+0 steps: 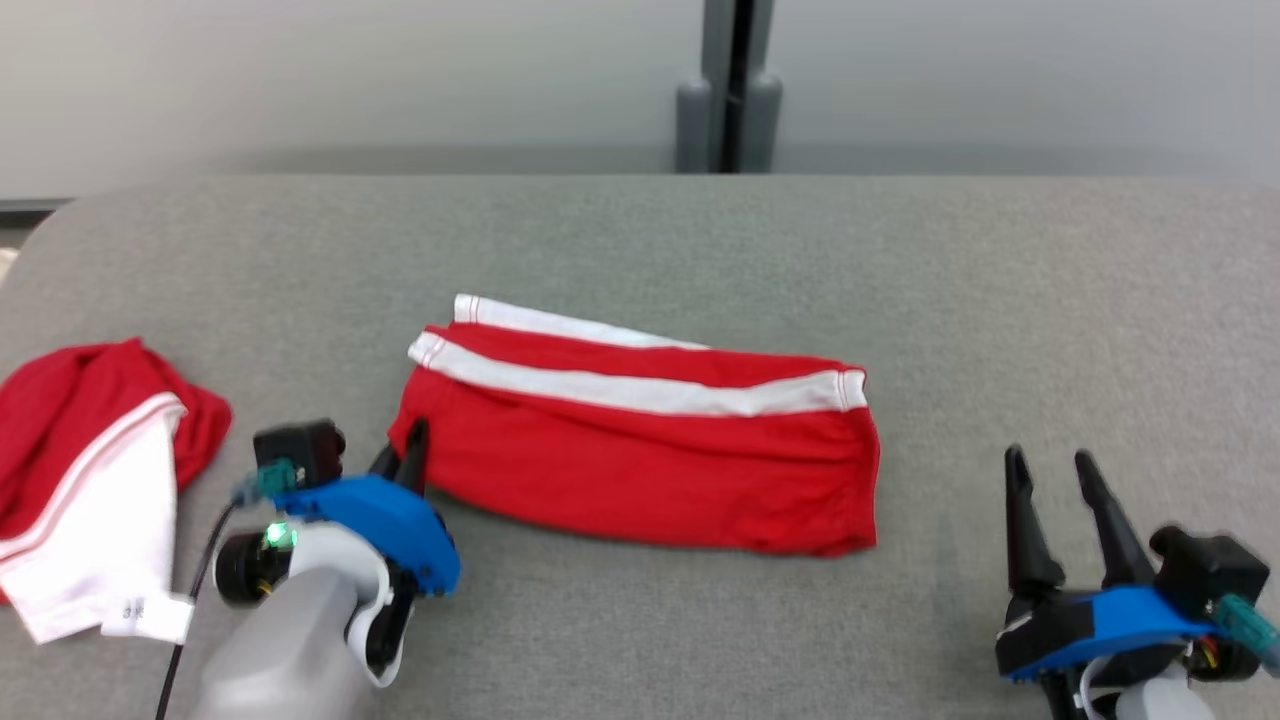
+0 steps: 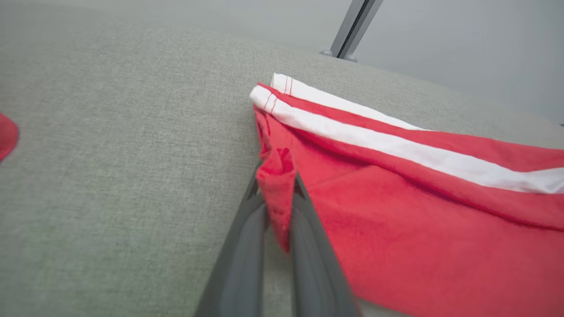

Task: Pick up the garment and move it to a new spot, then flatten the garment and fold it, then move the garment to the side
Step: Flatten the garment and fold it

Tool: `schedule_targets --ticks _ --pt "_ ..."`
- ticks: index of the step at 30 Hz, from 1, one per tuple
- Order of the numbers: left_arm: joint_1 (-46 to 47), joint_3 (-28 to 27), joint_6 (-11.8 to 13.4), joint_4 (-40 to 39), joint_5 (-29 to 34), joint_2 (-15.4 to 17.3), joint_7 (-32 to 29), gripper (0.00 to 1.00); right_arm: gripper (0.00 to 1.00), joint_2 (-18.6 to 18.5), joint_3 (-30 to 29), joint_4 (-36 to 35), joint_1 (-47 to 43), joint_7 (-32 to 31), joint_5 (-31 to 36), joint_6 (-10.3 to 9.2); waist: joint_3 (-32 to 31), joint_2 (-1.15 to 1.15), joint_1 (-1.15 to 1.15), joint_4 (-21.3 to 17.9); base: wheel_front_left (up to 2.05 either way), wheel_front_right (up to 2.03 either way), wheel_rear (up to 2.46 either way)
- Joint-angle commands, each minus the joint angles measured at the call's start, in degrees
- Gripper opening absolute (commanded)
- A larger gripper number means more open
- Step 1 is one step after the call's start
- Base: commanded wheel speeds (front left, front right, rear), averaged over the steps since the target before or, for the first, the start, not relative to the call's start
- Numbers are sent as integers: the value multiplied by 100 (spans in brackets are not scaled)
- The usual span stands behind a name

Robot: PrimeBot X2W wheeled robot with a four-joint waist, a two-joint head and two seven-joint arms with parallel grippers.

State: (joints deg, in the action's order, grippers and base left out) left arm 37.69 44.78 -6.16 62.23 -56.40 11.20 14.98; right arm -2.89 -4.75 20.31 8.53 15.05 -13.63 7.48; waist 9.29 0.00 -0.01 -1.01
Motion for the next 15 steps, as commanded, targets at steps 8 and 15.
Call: schedule_targets --ticks 8,15 --pt "-1329 -923 353 -966 573 -78 27 0 100 -7 243 185 -285 17 6 1 -323 0 1 318 0 0 0" --pt "-1809 -1545 569 -1614 1330 -258 28 100 100 -7 809 179 91 16 -112 1 -246 0 1 455 0 0 0"
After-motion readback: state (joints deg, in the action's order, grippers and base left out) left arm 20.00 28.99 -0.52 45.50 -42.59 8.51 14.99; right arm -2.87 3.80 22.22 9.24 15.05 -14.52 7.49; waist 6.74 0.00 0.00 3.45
